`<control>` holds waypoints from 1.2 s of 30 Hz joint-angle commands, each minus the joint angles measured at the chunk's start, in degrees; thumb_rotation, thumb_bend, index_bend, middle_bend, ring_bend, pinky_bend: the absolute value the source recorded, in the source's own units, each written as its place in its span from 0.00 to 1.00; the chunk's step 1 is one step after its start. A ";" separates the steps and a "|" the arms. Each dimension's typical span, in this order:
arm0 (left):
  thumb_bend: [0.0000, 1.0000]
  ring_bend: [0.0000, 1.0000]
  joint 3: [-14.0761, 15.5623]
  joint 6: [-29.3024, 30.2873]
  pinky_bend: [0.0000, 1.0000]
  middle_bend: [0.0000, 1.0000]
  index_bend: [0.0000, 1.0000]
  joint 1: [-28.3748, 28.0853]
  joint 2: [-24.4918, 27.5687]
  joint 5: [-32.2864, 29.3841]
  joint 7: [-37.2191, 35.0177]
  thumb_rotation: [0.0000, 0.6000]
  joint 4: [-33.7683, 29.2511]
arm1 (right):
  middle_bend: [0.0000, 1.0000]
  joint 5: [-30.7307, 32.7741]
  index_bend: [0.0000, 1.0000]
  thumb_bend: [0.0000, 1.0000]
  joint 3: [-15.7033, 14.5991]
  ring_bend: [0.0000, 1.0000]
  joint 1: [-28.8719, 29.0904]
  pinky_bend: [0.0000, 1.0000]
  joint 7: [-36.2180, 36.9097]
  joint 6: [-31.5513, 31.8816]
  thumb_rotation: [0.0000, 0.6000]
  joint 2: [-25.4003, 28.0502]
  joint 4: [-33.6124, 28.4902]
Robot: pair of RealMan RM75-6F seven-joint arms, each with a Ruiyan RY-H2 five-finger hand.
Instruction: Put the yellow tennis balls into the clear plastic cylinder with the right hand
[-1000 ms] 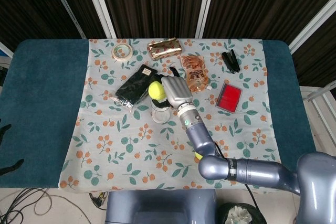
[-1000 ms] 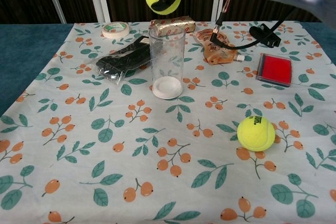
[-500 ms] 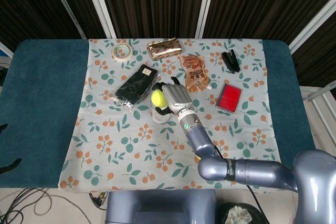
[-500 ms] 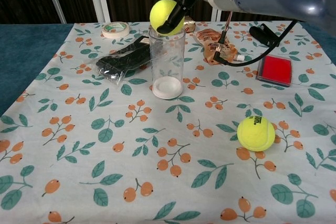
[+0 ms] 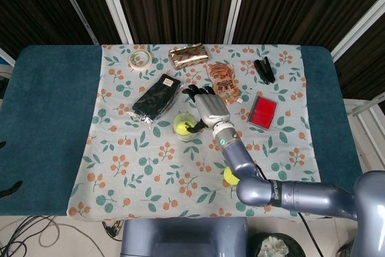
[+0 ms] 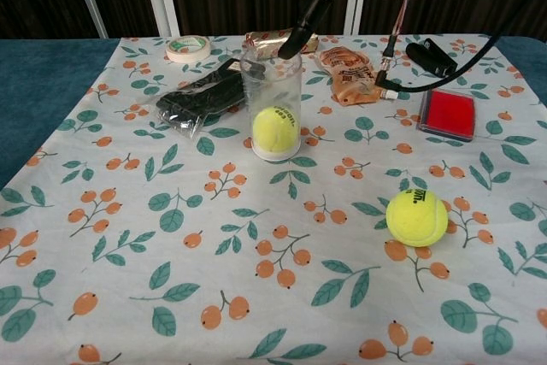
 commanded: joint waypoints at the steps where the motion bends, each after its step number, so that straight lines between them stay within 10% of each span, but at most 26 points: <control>1: 0.00 0.00 0.04 0.00 0.00 0.00 0.17 -0.02 -0.05 0.08 0.16 1.00 -0.04 | 0.09 -3.05 0.17 0.18 -1.47 0.14 -3.57 0.00 2.28 0.79 1.00 4.27 -3.61; 17: 0.00 0.00 0.18 0.21 0.00 0.00 0.17 -0.03 -0.68 0.24 1.92 1.00 -0.19 | 0.09 -34.24 0.17 0.18 -21.95 0.21 -25.61 0.00 11.63 11.84 1.00 7.57 -13.56; 36: 0.00 0.00 0.18 -0.15 0.00 0.00 0.17 -0.17 -0.87 -0.13 2.57 1.00 -0.15 | 0.10 -43.17 0.17 0.18 -27.33 0.23 -33.06 0.00 11.69 13.92 1.00 -1.56 -7.96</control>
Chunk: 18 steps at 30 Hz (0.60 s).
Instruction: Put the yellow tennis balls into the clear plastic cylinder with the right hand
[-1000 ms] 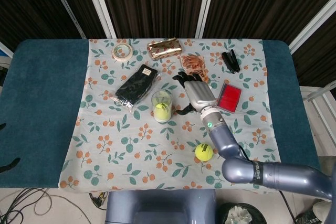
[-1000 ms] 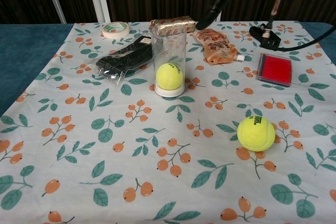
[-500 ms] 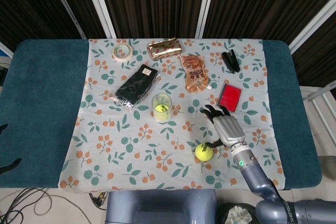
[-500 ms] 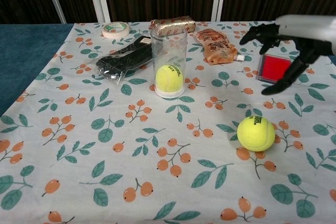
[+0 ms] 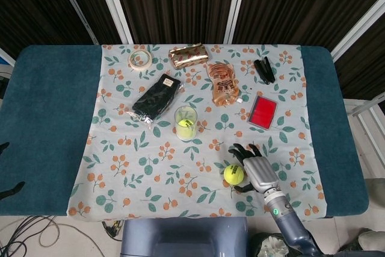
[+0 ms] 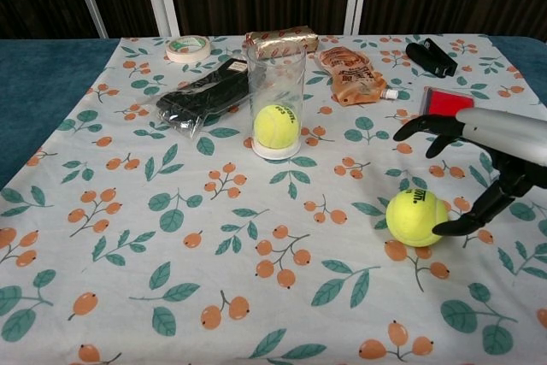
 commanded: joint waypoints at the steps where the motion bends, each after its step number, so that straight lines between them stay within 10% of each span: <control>1: 0.00 0.00 -0.01 0.04 0.00 0.00 0.17 0.01 0.03 0.02 0.01 1.00 0.00 | 0.10 0.64 0.17 0.18 0.43 0.23 -0.36 0.00 -0.55 -0.82 1.00 -1.54 1.63; 18: 0.00 0.00 -0.13 -0.09 0.00 0.00 0.17 -0.09 -0.21 -0.50 0.96 1.00 -0.07 | 0.17 1.22 0.18 0.18 1.86 0.34 -2.04 0.00 -1.15 -4.91 1.00 -6.11 7.37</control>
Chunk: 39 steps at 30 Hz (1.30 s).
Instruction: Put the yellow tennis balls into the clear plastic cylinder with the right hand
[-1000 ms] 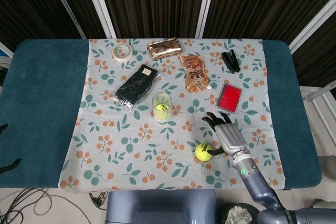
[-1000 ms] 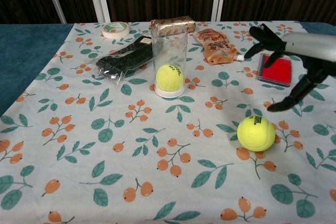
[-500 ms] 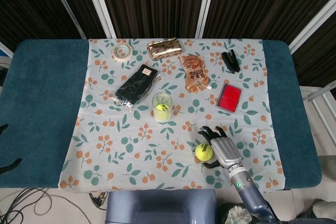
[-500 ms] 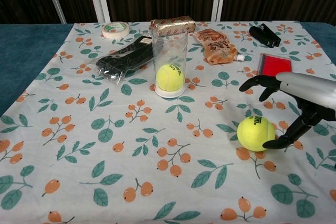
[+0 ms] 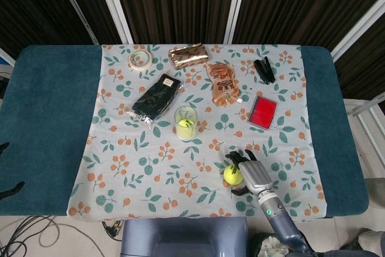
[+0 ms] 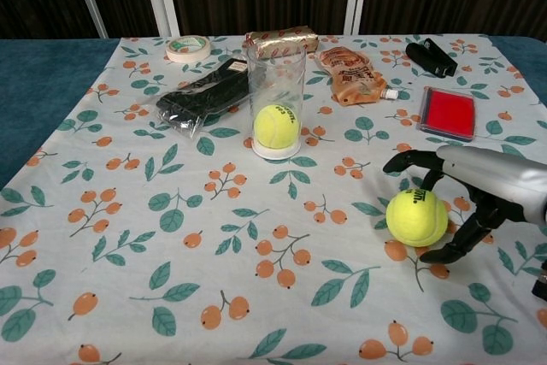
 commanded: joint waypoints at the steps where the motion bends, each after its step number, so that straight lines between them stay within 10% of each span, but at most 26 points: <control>1: 0.00 0.00 -0.01 0.02 0.00 0.00 0.17 -0.01 0.03 0.04 -0.04 1.00 -0.02 | 0.17 0.35 0.19 0.18 0.53 0.35 -0.14 0.00 -0.15 -0.64 1.00 -0.94 1.01; 11: 0.00 0.00 -0.27 -0.28 0.00 0.00 0.17 -0.09 0.26 -0.58 -0.60 1.00 0.14 | 0.27 0.15 0.33 0.27 2.33 0.46 -0.77 0.03 -1.24 -0.35 1.00 -3.72 3.31; 26: 0.00 0.00 -0.31 -0.31 0.00 0.00 0.18 -0.05 0.43 -0.76 -0.82 1.00 0.02 | 0.43 0.55 0.46 0.49 5.40 0.61 -1.04 0.43 -1.90 -0.06 1.00 -3.35 2.87; 36: 0.00 0.00 -0.37 -0.25 0.00 0.00 0.18 0.03 0.65 -0.90 -1.21 1.00 -0.09 | 0.43 6.04 0.46 0.49 20.26 0.61 8.48 0.58 -6.01 -4.38 1.00 1.92 1.87; 39: 0.00 0.00 -0.36 -0.30 0.00 0.00 0.18 0.04 0.76 -0.92 -1.36 1.00 -0.13 | 0.42 9.48 0.46 0.49 23.38 0.61 11.64 0.17 -7.96 -5.90 1.00 2.58 2.69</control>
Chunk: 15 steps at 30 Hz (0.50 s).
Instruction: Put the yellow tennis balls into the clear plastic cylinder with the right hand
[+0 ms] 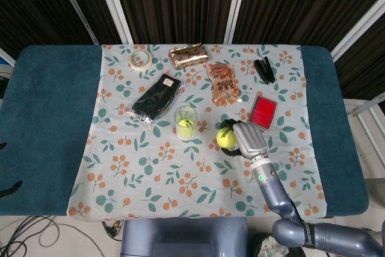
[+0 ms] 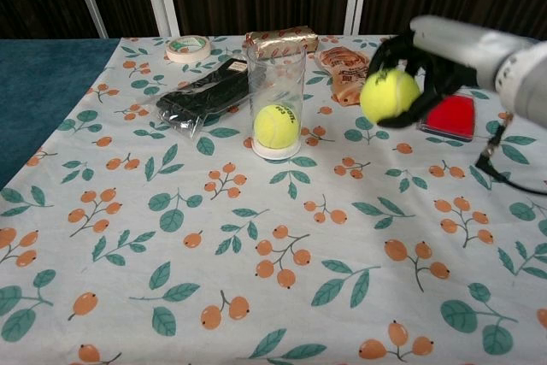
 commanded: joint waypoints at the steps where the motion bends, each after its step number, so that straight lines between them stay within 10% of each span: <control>1: 0.00 0.00 -0.03 0.00 0.00 0.00 0.18 -0.01 0.06 0.01 -0.12 1.00 -0.01 | 0.42 5.53 0.46 0.49 5.21 0.61 5.33 0.03 -3.16 -3.04 1.00 1.87 0.95; 15: 0.00 0.00 -0.11 -0.28 0.00 0.00 0.18 -0.11 0.14 -0.31 -0.28 1.00 0.09 | 0.34 21.17 0.46 0.49 11.13 0.56 17.26 0.00 -3.66 -8.72 1.00 0.93 3.84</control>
